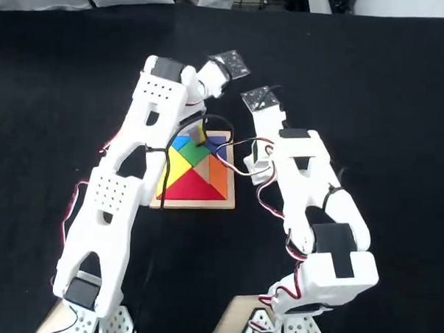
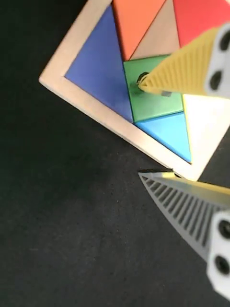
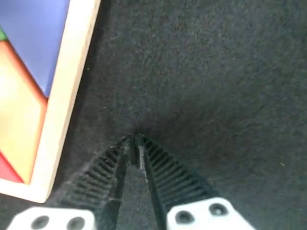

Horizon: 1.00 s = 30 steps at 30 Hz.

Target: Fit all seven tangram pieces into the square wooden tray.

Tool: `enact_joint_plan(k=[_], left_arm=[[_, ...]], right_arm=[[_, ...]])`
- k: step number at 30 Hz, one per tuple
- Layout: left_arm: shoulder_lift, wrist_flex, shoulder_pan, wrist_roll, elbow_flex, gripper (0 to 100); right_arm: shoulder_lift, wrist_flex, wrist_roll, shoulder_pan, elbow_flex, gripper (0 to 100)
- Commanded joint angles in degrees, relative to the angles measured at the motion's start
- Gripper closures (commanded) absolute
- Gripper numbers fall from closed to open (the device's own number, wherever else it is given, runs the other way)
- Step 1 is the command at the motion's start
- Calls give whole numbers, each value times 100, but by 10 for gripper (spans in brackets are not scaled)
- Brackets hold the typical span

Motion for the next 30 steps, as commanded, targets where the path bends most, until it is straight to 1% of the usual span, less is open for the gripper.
enact_joint_plan(k=[1,4,7,8,14,19,23,30], left_arm=[[70,-26,22,26,-374,748],[105,97,-4,62,-374,748],[-132,853,145,70,-725,748],[-185,985,198,97,-866,748],[-712,949,180,1081,-1481,748],[-1565,976,110,1890,-1437,748],[-2769,976,92,1987,-760,748],[-5697,949,4,1987,1464,748]], right_arm=[[-31,-62,-9,-53,-22,987],[-31,-62,-9,-53,-22,987],[-31,-70,-9,-53,-22,987],[-31,-70,-9,-53,-22,987],[-31,-79,-9,-35,-22,987],[-31,-79,-9,-35,-22,987],[-31,-79,-9,-35,-22,987],[-31,-79,-9,-26,-22,987]])
